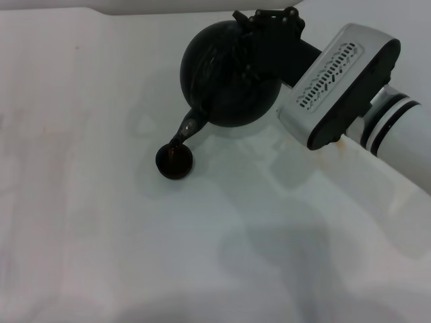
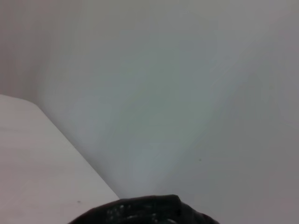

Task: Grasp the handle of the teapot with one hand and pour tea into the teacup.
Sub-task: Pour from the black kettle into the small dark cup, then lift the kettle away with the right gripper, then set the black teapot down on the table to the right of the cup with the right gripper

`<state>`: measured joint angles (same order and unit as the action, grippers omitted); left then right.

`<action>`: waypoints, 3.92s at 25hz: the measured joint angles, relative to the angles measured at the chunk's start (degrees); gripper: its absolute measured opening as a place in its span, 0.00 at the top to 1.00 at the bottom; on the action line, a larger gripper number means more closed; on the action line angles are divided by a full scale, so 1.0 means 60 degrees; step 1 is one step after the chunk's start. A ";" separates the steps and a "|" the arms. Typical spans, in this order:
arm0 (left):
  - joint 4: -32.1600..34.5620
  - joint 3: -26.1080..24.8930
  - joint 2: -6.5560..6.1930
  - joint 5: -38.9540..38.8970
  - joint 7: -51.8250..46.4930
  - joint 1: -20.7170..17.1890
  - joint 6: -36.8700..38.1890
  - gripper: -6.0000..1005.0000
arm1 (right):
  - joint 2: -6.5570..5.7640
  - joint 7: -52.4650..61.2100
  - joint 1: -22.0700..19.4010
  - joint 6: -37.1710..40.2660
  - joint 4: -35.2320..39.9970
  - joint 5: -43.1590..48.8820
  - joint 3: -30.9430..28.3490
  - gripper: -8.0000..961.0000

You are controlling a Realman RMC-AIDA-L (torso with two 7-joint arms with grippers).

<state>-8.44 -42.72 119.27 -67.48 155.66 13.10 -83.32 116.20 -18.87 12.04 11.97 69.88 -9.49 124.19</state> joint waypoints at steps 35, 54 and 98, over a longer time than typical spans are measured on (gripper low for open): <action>-0.0086 0.0000 0.0000 0.0026 -0.0016 -0.0044 -0.0013 0.12 | -0.0001 -0.0291 -0.0001 0.0028 -0.0001 0.0000 0.0007 0.84; -0.0101 0.0000 0.0000 0.0008 -0.0005 -0.0059 -0.0015 0.12 | -0.0001 -0.0302 -0.0019 0.0060 0.0003 -0.0069 0.0014 0.84; -0.0029 0.0001 -0.0057 0.0026 0.0044 0.0074 -0.0014 0.12 | -0.0132 0.2175 -0.3297 -0.2003 0.2135 -0.2809 -0.1360 0.84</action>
<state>-8.62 -42.71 118.93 -67.32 155.92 13.54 -83.40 115.40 -5.82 -7.74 -0.05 82.69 -26.35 116.03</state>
